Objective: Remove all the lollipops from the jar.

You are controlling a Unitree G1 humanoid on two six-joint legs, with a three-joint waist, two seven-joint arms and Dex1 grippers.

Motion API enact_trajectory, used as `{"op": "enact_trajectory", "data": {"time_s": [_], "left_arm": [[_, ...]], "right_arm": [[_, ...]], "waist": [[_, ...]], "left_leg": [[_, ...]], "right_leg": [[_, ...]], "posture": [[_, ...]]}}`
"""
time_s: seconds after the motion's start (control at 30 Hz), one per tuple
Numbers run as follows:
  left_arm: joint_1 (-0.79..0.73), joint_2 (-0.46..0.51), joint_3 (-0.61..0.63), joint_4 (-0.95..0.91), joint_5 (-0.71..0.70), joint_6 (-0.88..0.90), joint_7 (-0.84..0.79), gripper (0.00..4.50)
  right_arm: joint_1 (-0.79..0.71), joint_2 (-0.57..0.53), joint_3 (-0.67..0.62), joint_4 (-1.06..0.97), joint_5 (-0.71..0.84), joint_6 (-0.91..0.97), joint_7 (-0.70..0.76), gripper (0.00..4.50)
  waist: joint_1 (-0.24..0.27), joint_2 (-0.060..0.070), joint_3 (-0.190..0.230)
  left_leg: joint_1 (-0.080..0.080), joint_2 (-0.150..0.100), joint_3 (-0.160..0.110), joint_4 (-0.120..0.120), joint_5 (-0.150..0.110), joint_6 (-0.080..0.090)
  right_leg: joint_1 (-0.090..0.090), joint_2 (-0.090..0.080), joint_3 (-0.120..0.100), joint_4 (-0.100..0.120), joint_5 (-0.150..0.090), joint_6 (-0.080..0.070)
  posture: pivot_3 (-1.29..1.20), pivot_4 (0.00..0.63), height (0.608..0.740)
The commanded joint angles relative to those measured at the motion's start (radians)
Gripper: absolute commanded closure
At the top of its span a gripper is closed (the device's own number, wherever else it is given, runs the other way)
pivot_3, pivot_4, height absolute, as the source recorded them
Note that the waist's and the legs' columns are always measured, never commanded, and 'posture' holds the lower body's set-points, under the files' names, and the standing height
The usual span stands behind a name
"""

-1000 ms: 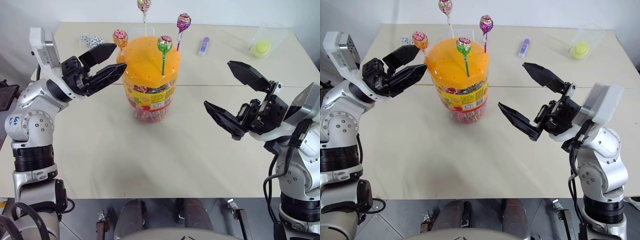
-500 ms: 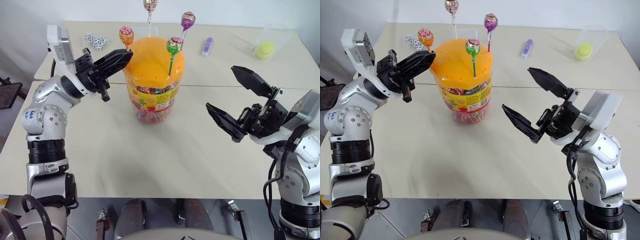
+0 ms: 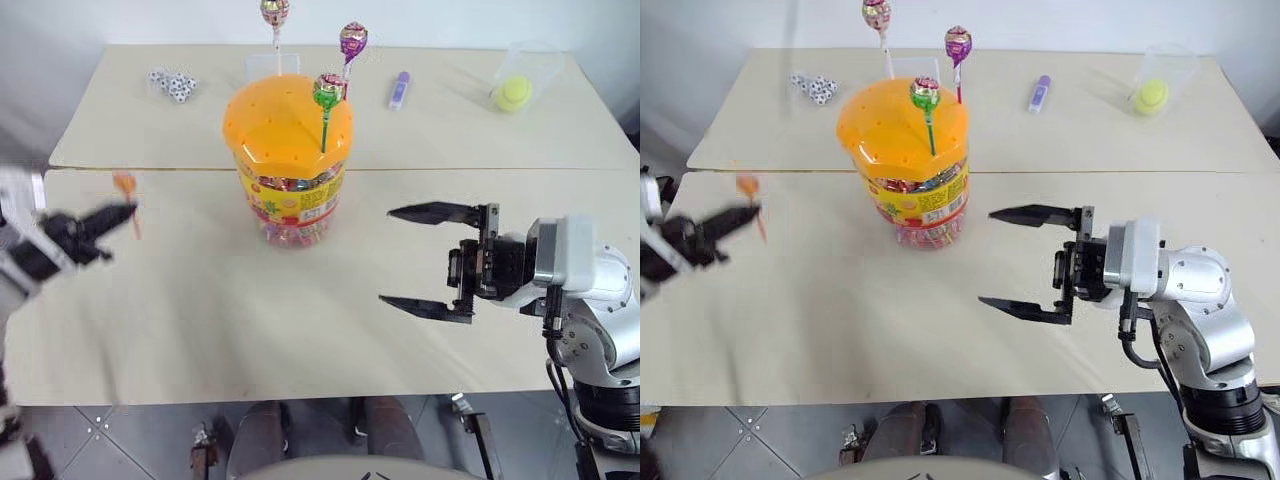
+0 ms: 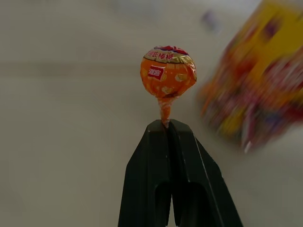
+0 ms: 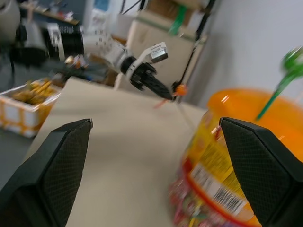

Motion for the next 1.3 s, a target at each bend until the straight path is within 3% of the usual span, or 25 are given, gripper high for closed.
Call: {"op": "enact_trajectory", "data": {"time_s": [0.03,0.2,0.4,0.53,0.6,0.67,0.83,1.0,1.1,1.3], "left_arm": [[0.145,0.03,0.075,-0.123,0.077,0.05,0.078,4.49],[0.285,-0.021,0.094,-0.202,0.113,0.074,0.121,4.49],[0.29,-0.035,0.104,-0.206,0.113,0.051,0.072,2.95],[0.177,0.12,0.126,-0.054,0.172,-0.201,-0.176,1.75],[0.093,0.19,0.112,-0.012,0.144,-0.275,-0.336,1.75],[-0.019,0.194,0.068,-0.005,0.095,-0.287,-0.402,1.75],[-0.44,0.036,-0.111,0.01,0.008,-0.244,-0.398,1.75],[-0.771,-0.201,-0.281,0.133,0.089,-0.265,-0.31,1.75],[-0.884,-0.288,-0.341,0.244,0.161,-0.323,-0.289,1.75],[-1.03,-0.359,-0.404,0.421,0.238,-0.322,-0.297,1.75]], "right_arm": [[0.007,-0.022,-0.008,0.026,-0.014,-0.023,0.063,0.0],[0.004,-0.012,-0.023,0.055,-0.015,-0.016,0.066,0.0],[0.008,0.007,-0.058,0.031,0.017,0.003,0.011,0.0],[0.029,0.051,-0.146,-0.061,0.13,0.09,-0.177,0.0],[0.039,0.051,-0.193,-0.106,0.193,0.14,-0.261,0.0],[0.038,0.051,-0.221,-0.129,0.22,0.161,-0.311,0.0],[-0.016,0.075,-0.281,-0.13,0.247,0.168,-0.44,0.0],[-0.024,0.111,-0.307,-0.133,0.215,0.144,-0.516,0.0],[-0.014,0.128,-0.304,-0.147,0.199,0.133,-0.542,0.0],[-0.005,0.157,-0.279,-0.189,0.176,0.125,-0.58,0.0]], "waist": [[0.014,-0.003,0.001],[0.021,-0.002,0.001],[0.017,-0.002,0.001],[0.019,-0.003,0.001],[0.029,-0.006,0.0],[0.038,-0.005,0.0],[0.045,-0.002,0.0],[0.042,-0.005,-0.001],[0.035,-0.005,-0.001],[0.018,-0.005,-0.001]], "left_leg": [[0.0,0.0,0.0,0.0,0.0,0.0],[0.001,0.0,-0.003,0.001,0.0,0.0],[0.001,0.0,-0.003,0.0,-0.001,-0.001],[0.0,0.0,0.001,0.0,0.0,-0.001],[-0.005,0.001,0.004,0.001,0.001,-0.003],[-0.005,0.001,0.007,0.001,0.0,-0.003],[-0.002,0.0,0.012,0.002,0.0,-0.001],[-0.003,-0.001,0.011,0.004,0.0,-0.001],[-0.003,-0.001,0.012,0.003,0.0,0.0],[-0.003,0.0,0.013,0.002,0.0,0.0]], "right_leg": [[0.0,0.0,0.0,0.0,0.0,0.0],[0.0,-0.002,0.002,0.001,0.0,0.0],[-0.002,-0.002,0.002,0.003,0.0,-0.001],[-0.006,-0.002,0.002,0.005,-0.001,-0.002],[-0.011,-0.001,0.001,0.008,-0.002,-0.004],[-0.012,-0.001,0.001,0.007,-0.002,-0.004],[-0.011,-0.003,0.002,0.009,-0.001,-0.002],[-0.011,-0.002,0.001,0.01,-0.001,-0.001],[-0.012,-0.002,0.002,0.01,-0.001,-0.001],[-0.012,-0.001,0.002,0.009,-0.001,-0.001]], "posture": [[0.0,0.15,0.74],[0.0,0.15,0.74],[0.0,0.15,0.74],[0.0,0.15,0.74],[0.0,0.15,0.74],[0.0,0.15,0.74],[0.0,0.15,0.74],[0.0,0.15,0.74],[0.0,0.15,0.74],[0.0,0.15,0.74]]}}
